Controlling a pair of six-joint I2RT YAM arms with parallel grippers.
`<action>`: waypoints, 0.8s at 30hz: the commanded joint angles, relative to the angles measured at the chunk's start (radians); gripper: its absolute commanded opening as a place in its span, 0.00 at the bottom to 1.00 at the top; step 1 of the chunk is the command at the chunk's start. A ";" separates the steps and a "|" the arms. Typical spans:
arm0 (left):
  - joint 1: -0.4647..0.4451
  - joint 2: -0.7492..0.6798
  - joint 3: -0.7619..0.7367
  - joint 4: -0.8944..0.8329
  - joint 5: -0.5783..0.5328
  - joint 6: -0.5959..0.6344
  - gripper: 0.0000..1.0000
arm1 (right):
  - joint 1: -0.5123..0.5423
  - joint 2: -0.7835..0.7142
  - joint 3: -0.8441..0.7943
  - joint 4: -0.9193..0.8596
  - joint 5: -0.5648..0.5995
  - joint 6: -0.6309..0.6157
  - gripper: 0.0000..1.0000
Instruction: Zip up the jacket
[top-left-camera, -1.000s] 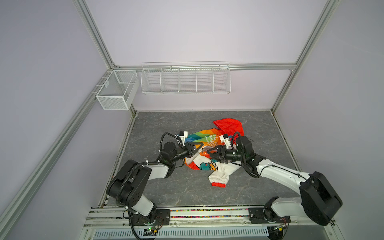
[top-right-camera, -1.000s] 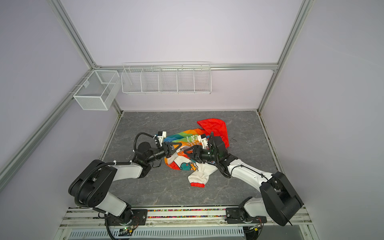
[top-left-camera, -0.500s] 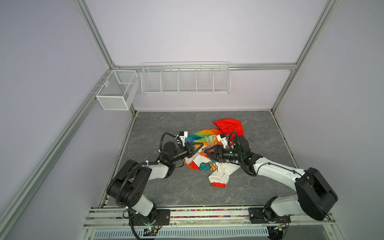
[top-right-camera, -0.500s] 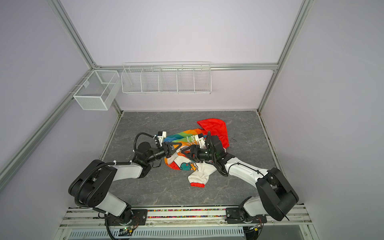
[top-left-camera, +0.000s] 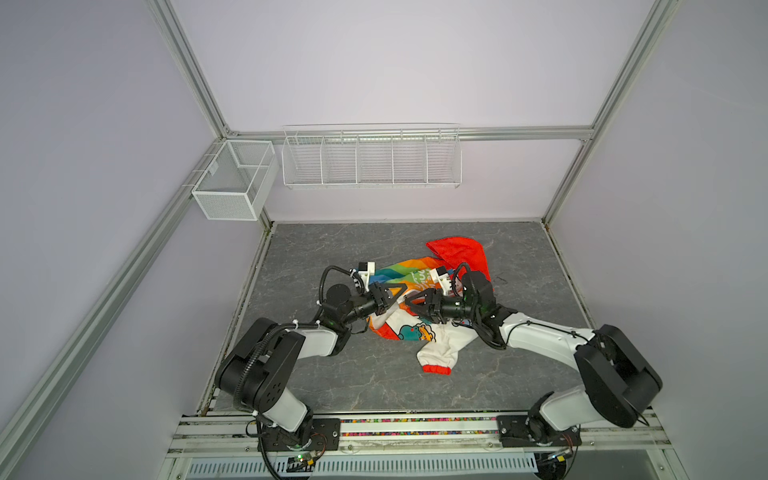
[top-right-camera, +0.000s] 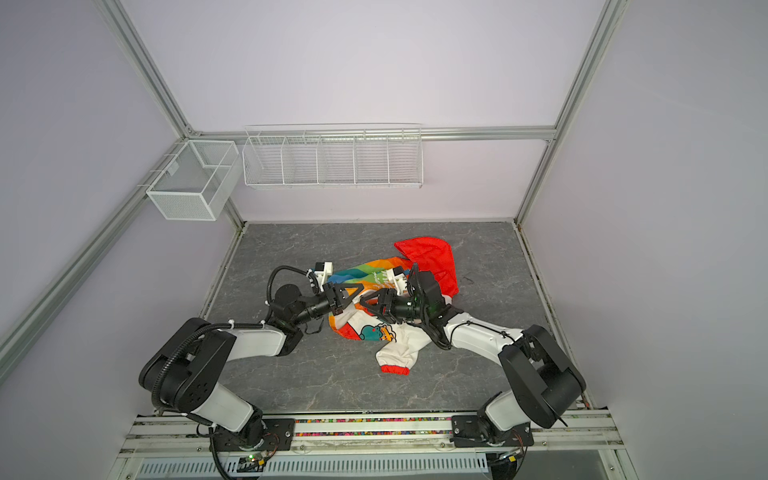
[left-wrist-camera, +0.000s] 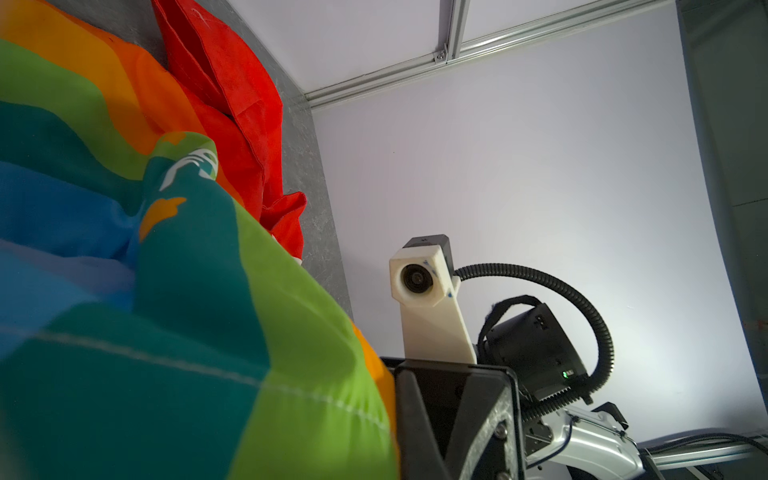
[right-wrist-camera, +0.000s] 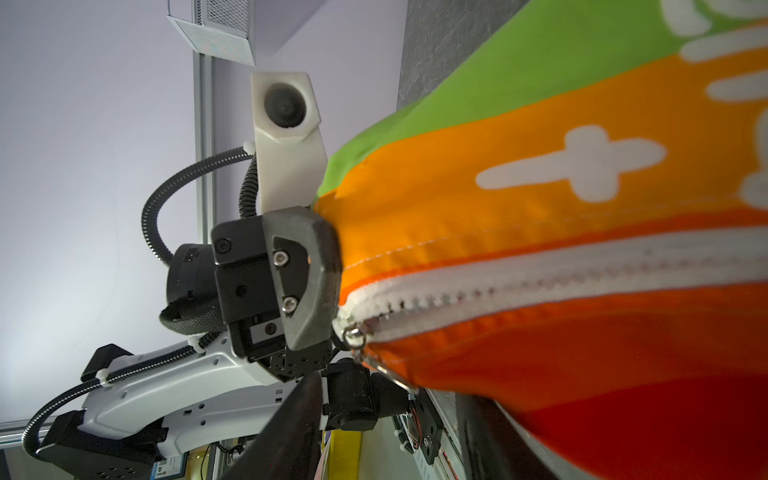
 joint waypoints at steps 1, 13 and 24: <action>-0.001 0.011 0.004 0.054 0.016 -0.017 0.00 | 0.004 0.024 0.019 0.084 -0.020 0.035 0.53; -0.001 0.016 0.000 0.059 0.016 -0.014 0.00 | 0.004 0.012 0.004 0.113 -0.024 0.063 0.43; -0.001 0.018 0.003 0.057 0.018 -0.012 0.00 | 0.004 -0.039 0.022 -0.028 0.000 -0.008 0.40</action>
